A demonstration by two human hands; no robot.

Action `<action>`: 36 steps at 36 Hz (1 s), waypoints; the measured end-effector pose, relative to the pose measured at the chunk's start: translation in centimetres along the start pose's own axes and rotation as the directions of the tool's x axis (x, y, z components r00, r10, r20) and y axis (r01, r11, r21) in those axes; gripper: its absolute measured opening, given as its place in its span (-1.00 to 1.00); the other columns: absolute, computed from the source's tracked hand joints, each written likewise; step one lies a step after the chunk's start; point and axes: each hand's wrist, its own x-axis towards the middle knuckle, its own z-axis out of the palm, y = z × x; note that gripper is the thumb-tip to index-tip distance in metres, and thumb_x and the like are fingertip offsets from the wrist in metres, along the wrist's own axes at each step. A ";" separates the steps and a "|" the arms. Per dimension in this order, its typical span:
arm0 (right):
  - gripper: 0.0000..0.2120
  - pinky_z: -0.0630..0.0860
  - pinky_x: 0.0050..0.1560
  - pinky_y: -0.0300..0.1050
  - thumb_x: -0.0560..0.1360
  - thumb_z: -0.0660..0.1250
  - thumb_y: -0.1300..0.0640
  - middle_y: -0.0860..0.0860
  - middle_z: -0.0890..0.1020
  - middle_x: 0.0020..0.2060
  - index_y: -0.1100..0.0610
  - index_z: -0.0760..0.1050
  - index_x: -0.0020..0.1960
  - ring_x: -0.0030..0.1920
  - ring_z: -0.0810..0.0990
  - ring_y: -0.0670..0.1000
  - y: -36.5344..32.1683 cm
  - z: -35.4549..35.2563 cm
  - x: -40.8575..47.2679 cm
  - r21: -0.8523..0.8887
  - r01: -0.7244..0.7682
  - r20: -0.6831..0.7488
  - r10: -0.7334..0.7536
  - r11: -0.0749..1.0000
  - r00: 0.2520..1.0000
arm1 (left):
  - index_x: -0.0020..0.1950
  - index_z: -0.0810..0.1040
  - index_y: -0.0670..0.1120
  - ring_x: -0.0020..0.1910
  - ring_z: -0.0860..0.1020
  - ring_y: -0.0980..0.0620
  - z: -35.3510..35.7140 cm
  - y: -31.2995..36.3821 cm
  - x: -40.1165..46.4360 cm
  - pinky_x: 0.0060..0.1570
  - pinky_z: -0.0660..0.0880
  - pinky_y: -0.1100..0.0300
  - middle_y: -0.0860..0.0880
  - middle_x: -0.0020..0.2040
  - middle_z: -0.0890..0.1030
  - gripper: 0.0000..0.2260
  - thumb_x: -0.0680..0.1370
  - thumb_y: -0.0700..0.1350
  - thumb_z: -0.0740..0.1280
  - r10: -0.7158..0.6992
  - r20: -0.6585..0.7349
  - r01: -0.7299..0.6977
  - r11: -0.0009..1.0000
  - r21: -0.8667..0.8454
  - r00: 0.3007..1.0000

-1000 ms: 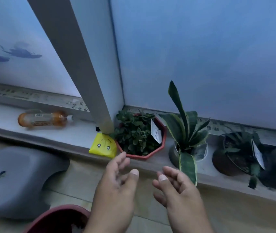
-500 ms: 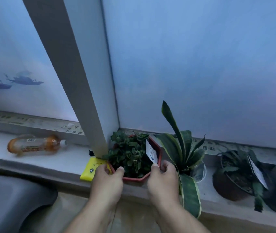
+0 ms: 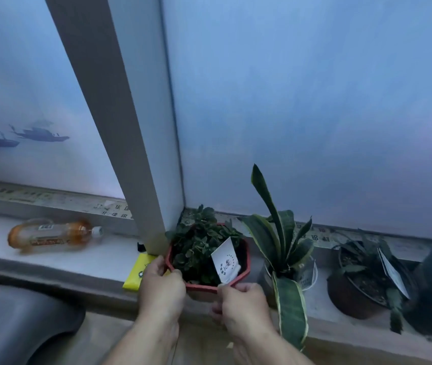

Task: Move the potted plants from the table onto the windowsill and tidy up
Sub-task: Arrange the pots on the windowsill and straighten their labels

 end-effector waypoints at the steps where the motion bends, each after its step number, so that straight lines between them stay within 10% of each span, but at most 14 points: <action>1: -0.81 0.49 -0.39 -0.05 0.31 0.40 0.15 0.13 0.54 -0.46 0.23 0.46 -0.19 -0.50 0.52 0.09 0.3 -0.2 0.1 -0.003 -0.008 0.044 0.008 1.000 0.999 | 0.32 0.50 0.06 0.17 0.62 -0.14 0.0 -0.7 0.8 0.22 0.54 -0.17 -0.06 0.23 0.63 -0.52 0.41 -0.19 0.30 -0.028 -0.023 0.028 0.999 -0.023 0.999; 9: -0.61 0.66 -0.10 0.20 0.33 0.28 -0.21 0.05 0.70 -0.27 0.06 0.57 -0.05 -0.25 0.67 0.14 1.6 -1.4 4.1 -0.069 0.072 -0.117 -0.080 0.995 0.990 | -0.13 0.51 -0.13 -0.32 0.42 -0.02 0.6 1.4 -4.9 -0.21 0.37 0.05 -0.12 -0.23 0.52 -0.87 0.59 -0.24 0.22 -0.179 0.072 0.182 0.983 -0.037 0.981; 17: -0.86 0.71 -0.18 0.05 0.60 0.28 0.25 0.10 0.66 -0.43 0.32 0.55 0.06 -0.40 0.65 0.01 -1.1 -1.6 0.4 0.117 -0.053 0.029 0.050 0.992 0.998 | -0.04 0.63 -0.11 -0.13 0.56 -0.07 0.4 1.9 -4.7 0.02 0.47 0.01 -0.09 -0.18 0.68 -0.82 0.58 -0.29 0.25 -0.089 0.101 0.094 0.994 -0.055 0.991; 36: -0.82 0.71 -0.09 0.07 0.59 0.35 0.17 0.18 0.72 -0.31 0.26 0.49 -0.13 -0.17 0.75 0.13 -0.2 -1.2 0.9 0.158 -0.015 0.049 0.007 0.987 0.999 | -0.02 0.55 0.00 0.11 0.64 -0.12 1.0 1.8 -3.2 0.26 0.51 -0.12 -0.06 0.08 0.68 -0.66 0.64 -0.39 0.12 -0.057 0.098 0.074 0.982 -0.173 0.993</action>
